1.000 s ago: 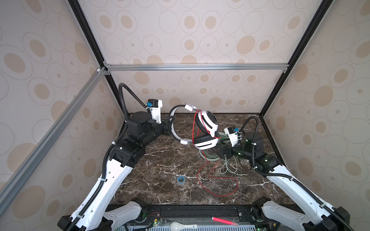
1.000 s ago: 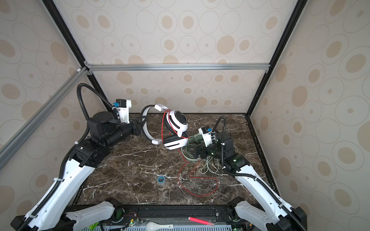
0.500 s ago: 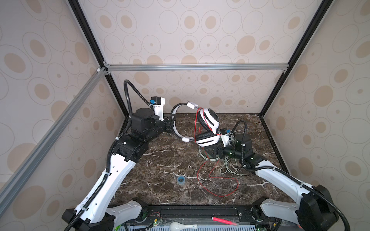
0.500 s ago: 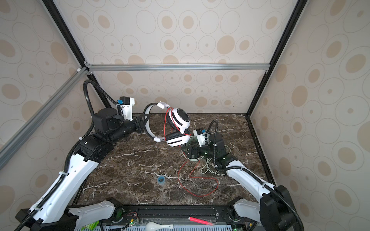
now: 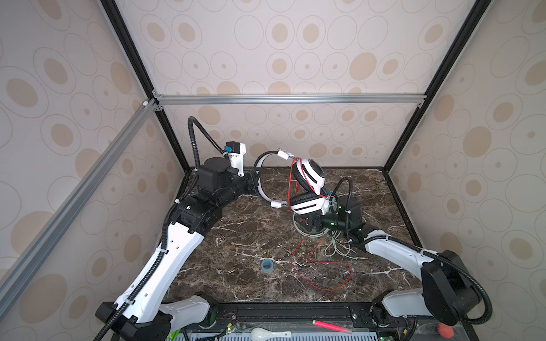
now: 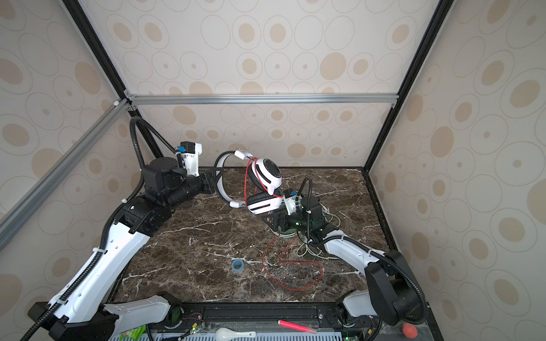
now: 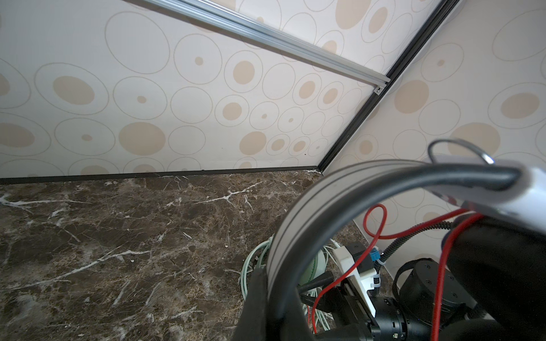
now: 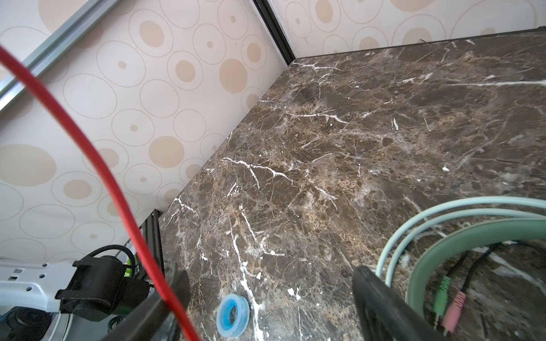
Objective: Wrap the headphones
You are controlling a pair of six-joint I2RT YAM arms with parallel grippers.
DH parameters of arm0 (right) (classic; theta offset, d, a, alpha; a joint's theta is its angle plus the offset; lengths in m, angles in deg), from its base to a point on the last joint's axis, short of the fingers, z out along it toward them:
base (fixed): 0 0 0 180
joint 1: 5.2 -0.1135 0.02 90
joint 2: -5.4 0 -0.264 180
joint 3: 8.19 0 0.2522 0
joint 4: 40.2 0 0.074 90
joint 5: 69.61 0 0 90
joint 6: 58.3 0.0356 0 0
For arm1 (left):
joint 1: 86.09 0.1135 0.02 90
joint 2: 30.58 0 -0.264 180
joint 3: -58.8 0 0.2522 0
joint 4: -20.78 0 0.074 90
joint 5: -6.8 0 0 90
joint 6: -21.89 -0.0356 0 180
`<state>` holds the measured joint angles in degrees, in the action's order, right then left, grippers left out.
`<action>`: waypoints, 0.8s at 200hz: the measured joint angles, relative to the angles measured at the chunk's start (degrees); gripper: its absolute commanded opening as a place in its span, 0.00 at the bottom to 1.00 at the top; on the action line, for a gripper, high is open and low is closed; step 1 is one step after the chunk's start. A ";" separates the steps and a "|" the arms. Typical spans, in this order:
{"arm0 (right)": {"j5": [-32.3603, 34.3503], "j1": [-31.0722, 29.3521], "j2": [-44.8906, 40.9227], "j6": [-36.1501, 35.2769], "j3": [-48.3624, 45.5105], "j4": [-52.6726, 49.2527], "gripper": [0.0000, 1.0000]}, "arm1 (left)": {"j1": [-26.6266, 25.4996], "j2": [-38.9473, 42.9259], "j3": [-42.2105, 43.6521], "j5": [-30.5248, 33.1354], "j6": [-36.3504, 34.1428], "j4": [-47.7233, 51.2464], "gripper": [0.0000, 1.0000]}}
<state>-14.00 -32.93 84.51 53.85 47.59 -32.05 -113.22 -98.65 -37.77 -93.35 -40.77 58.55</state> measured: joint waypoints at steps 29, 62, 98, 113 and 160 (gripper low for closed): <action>-0.44 -0.02 1.64 0.85 0.79 1.84 0.84 | 0.00 -0.39 -0.09 -0.04 0.15 -0.04 0.00; -0.74 -0.24 2.40 1.27 1.44 3.23 0.62 | 0.00 -0.52 -0.33 -0.04 0.33 -0.37 0.00; -1.07 -0.66 3.45 1.33 2.64 3.39 0.28 | 0.00 -0.63 -0.74 -0.04 0.68 -0.98 0.00; -1.18 -1.07 3.50 1.18 2.80 3.43 0.16 | 0.00 -0.74 -0.85 -0.02 1.18 -1.40 0.00; 0.66 -2.91 3.21 1.51 2.54 2.47 0.00 | 0.00 -1.14 -1.03 2.51 3.41 -3.41 0.00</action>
<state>-13.35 -35.83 87.73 55.36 50.12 -29.58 -113.22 -99.79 -38.79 -90.83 -37.36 55.14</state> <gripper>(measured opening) 0.043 0.069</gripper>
